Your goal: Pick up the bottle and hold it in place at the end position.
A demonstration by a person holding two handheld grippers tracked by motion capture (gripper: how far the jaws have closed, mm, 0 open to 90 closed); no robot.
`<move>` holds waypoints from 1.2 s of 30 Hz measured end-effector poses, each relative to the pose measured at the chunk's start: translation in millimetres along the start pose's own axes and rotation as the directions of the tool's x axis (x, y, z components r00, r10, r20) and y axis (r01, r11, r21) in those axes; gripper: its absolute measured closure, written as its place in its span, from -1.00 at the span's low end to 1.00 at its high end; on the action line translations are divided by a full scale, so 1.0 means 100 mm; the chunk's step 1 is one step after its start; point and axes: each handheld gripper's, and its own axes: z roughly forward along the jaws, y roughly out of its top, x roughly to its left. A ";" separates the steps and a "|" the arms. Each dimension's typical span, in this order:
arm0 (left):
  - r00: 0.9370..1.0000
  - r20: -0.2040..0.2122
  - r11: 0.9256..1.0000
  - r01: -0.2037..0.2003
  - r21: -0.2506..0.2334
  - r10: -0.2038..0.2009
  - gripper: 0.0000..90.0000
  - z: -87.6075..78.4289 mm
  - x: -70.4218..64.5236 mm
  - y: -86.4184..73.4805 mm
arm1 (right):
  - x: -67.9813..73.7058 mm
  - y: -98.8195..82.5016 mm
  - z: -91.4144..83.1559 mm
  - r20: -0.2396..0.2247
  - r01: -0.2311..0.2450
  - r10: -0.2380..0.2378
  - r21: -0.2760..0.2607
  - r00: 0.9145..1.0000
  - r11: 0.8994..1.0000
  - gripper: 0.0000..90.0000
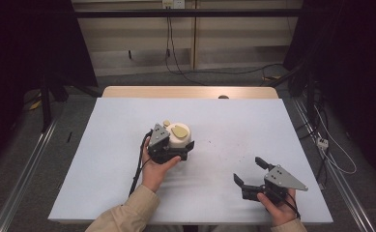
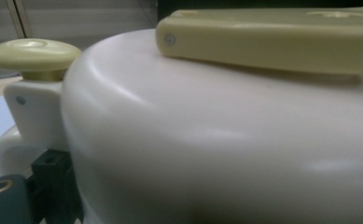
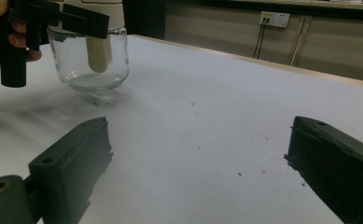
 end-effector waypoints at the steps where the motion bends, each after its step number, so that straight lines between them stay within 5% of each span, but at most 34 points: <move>1: 1.000 -0.001 1.000 0.005 -0.002 -0.005 -0.86 0.01 -0.01 0.00 | 0.00 0.00 0.00 0.000 0.000 0.000 0.001 1.000 1.000 -0.88; 36: 0.999 0.027 0.999 0.025 0.021 -0.026 -0.86 0.22 -0.02 0.14 | -0.01 -0.01 0.00 0.002 -0.006 0.006 -0.002 1.000 1.000 -0.88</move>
